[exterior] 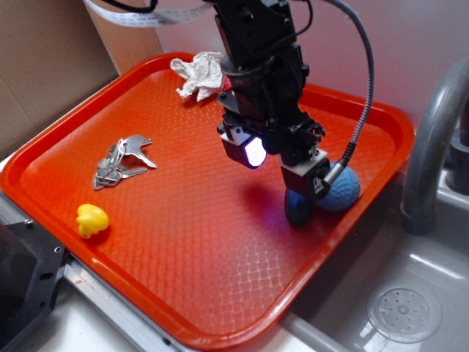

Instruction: Grab the plastic pickle.

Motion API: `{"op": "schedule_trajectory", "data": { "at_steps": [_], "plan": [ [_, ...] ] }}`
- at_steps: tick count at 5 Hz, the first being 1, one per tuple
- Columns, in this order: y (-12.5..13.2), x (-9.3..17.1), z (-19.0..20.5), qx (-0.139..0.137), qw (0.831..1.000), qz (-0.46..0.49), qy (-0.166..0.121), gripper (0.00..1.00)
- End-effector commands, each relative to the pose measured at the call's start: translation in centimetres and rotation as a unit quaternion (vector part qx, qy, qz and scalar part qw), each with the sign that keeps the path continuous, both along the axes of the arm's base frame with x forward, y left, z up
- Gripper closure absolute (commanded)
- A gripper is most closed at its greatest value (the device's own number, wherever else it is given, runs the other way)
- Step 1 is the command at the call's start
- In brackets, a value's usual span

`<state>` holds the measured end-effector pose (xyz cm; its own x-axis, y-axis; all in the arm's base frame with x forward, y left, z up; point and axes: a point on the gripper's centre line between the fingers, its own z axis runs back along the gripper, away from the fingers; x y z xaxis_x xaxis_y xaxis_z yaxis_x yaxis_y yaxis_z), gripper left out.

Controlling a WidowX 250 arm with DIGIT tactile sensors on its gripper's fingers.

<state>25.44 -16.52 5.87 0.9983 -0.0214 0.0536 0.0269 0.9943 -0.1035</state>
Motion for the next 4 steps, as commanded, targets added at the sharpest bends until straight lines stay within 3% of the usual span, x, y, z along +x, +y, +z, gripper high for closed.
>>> {"op": "schedule_trajectory", "data": {
  "at_steps": [1, 2, 3, 4],
  "plan": [
    [-1.7, -0.6, -1.1, 0.019, 0.999, -0.037, -0.008, 0.00],
    [-1.5, -1.4, -1.9, 0.040, 0.999, -0.031, -0.004, 0.00],
    [-0.3, -0.1, -2.9, 0.055, 0.998, -0.006, 0.009, 0.00],
    [1.2, -0.3, -4.1, 0.055, 0.998, 0.022, 0.034, 0.01]
  ]
}}
